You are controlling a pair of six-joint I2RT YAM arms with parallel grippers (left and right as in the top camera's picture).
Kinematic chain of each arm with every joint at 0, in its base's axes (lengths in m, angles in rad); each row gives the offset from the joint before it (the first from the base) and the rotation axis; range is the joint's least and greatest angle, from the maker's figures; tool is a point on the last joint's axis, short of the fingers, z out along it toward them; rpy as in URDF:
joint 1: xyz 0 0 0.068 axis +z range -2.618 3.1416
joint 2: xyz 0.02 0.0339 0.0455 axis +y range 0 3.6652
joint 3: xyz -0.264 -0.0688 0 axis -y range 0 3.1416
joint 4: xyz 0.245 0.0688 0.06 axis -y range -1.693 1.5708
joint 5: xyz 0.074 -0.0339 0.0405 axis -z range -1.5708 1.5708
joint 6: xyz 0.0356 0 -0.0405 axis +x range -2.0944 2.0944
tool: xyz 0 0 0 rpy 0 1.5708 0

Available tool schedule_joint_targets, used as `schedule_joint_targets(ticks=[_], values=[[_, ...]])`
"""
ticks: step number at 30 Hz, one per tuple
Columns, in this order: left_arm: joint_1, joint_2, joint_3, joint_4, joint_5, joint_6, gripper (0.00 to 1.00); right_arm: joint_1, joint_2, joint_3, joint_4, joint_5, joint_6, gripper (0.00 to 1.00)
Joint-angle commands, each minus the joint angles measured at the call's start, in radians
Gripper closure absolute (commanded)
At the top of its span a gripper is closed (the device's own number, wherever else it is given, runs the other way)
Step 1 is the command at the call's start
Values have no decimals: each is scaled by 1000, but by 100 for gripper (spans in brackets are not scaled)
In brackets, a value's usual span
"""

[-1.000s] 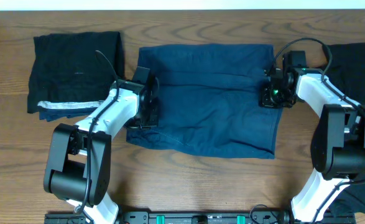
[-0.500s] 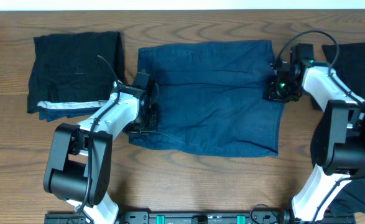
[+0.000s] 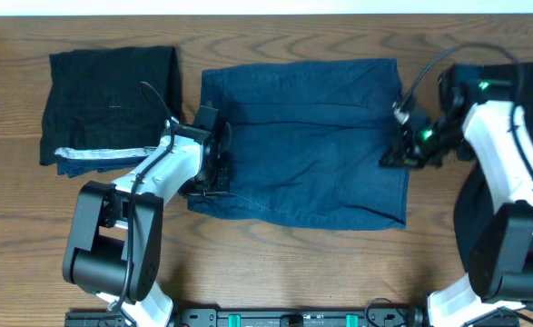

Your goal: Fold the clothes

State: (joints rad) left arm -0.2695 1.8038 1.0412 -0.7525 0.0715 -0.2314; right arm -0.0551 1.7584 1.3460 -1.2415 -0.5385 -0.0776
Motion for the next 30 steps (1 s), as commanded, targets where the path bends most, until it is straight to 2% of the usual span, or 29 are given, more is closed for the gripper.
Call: schedule_joint_targets(ticks=[1,7,11,20,25,30], values=[[5,-20,-10,-5,-12,-2,94,14,18,-148,66,-23,15,99],[5,-20,-10,-6,-12,-2,94,9,18,-394,354,158,211,99],[5,-20,-10,-6,-13,-2,94,8,18,-503,460,177,231,99],[5,-20,-10,-10,-13,-2,94,-51,18,-538,438,492,352,99],[5,-20,-10,-16,-13,-2,94,-111,18,-515,441,452,355,97],[5,-20,-10,-20,-13,-2,94,-129,18,-456,409,328,350,94]])
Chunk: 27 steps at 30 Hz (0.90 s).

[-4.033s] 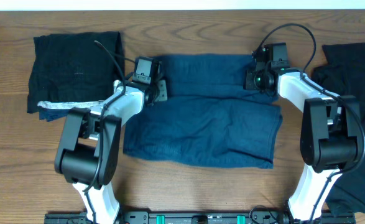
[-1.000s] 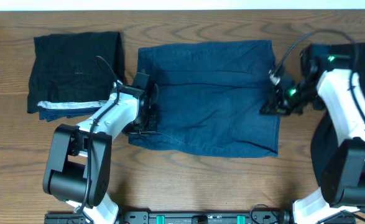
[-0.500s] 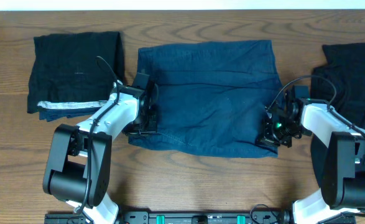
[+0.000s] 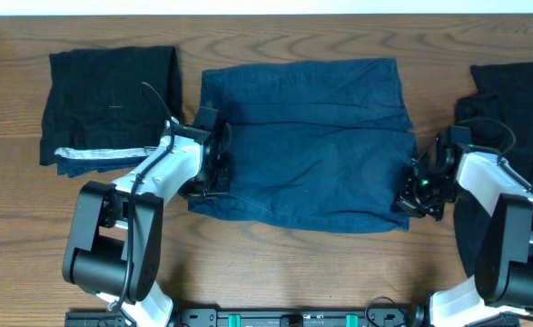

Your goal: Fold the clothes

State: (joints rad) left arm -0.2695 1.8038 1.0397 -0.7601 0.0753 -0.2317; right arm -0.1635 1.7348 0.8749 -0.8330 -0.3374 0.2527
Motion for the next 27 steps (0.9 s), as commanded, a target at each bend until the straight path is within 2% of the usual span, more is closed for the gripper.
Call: schedule_joint_targets(ticks=[1,6,12,14,19,27], values=[[5,-20,-8,-12,-16,-1,94,-21,42,37,-16,96,6,94],[5,-45,28,-36,-16,-1,94,-20,42,192,-152,-18,-41,91],[5,-188,70,-80,-16,-1,93,-16,38,325,-285,-256,-183,95],[5,-226,70,-89,-16,-1,89,-11,37,321,-298,-299,-219,97],[5,-230,58,-83,-17,-10,89,28,37,253,-291,-299,-251,98],[5,-156,-11,-19,-29,-35,89,74,38,41,-99,-283,-227,98]])
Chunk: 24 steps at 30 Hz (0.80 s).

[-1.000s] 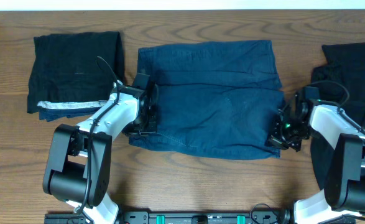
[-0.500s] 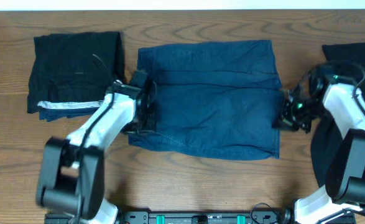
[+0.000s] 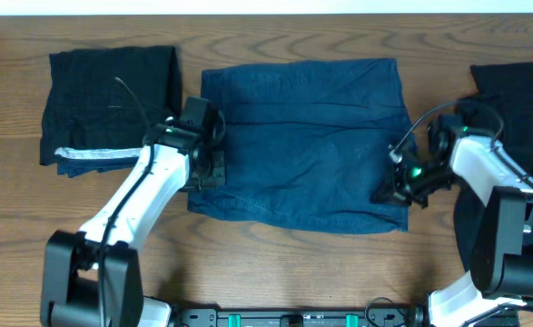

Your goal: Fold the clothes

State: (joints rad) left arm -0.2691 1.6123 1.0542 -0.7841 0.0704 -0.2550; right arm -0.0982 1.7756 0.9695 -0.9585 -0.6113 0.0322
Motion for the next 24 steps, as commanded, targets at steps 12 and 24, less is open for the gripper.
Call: schedule_joint_targets(ticks=[12,24], values=[[5,212,-31,32,-113,-18,89,-10,-3,-128,74,310,130,95],[5,171,6,-30,-112,-105,94,-67,-8,-71,22,338,159,85]])
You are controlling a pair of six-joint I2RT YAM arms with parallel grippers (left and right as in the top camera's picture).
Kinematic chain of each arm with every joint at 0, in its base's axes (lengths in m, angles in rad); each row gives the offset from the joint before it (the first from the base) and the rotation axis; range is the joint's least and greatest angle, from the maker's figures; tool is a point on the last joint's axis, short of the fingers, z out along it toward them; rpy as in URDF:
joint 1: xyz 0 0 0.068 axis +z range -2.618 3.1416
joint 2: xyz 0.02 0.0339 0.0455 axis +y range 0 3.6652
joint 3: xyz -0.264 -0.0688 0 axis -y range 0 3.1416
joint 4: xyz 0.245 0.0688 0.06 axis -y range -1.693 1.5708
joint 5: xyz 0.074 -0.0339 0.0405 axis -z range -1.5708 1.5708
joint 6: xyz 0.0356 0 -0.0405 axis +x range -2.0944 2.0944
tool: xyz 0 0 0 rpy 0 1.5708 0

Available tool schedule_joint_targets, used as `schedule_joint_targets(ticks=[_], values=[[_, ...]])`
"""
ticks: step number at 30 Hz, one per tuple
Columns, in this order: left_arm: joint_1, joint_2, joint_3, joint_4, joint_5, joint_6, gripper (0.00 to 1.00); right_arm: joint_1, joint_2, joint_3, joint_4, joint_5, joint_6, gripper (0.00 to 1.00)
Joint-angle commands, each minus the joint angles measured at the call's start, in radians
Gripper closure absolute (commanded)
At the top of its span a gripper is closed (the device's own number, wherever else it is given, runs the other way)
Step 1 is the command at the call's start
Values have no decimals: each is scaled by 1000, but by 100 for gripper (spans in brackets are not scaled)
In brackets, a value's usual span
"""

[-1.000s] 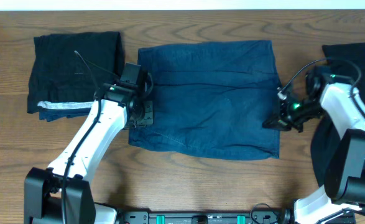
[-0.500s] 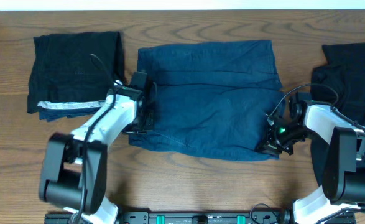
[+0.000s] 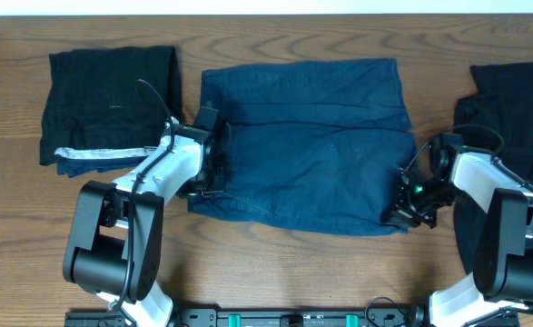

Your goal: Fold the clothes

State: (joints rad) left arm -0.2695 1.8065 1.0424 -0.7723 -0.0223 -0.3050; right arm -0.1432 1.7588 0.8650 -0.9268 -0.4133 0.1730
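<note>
A dark blue garment (image 3: 307,145) lies spread flat in the middle of the table. My left gripper (image 3: 213,182) rests low at the garment's left edge, near its front left corner. My right gripper (image 3: 402,211) sits at the front right corner, fingers pointing into the cloth. Both sets of fingers are dark against dark fabric, so their opening is not readable from overhead. The garment's right edge bulges slightly outward above the right gripper.
A folded black stack (image 3: 112,100) with a grey-striped piece (image 3: 98,156) under its front edge lies at the far left. A crumpled black garment (image 3: 511,109) lies at the right, partly under the right arm. Bare wooden table (image 3: 275,272) runs along the front.
The left arm has drawn back and folded, with its gripper still at the left edge. The right gripper has shifted right and toward the front, to the garment's front right corner; the right edge bulges outward again.
The left gripper stayed at the garment's left edge throughout, the arm stretched out once and is folded again. The right gripper was at mid right edge, then at the front right corner, then further in on the cloth, and is now back at that corner.
</note>
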Motion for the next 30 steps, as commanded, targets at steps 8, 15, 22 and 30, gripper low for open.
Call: schedule_joint_targets(ticks=[8,15,22,30], values=[[5,-341,108,-164,-19,-76,94,0,-127,219,-161,47,17,80],[5,-541,106,-312,-13,-93,93,79,-273,218,-267,122,18,76],[5,-542,41,-326,-13,-94,93,163,-293,174,-293,126,63,72],[5,-492,-45,-250,-13,-93,92,191,-293,28,-164,185,184,68]])
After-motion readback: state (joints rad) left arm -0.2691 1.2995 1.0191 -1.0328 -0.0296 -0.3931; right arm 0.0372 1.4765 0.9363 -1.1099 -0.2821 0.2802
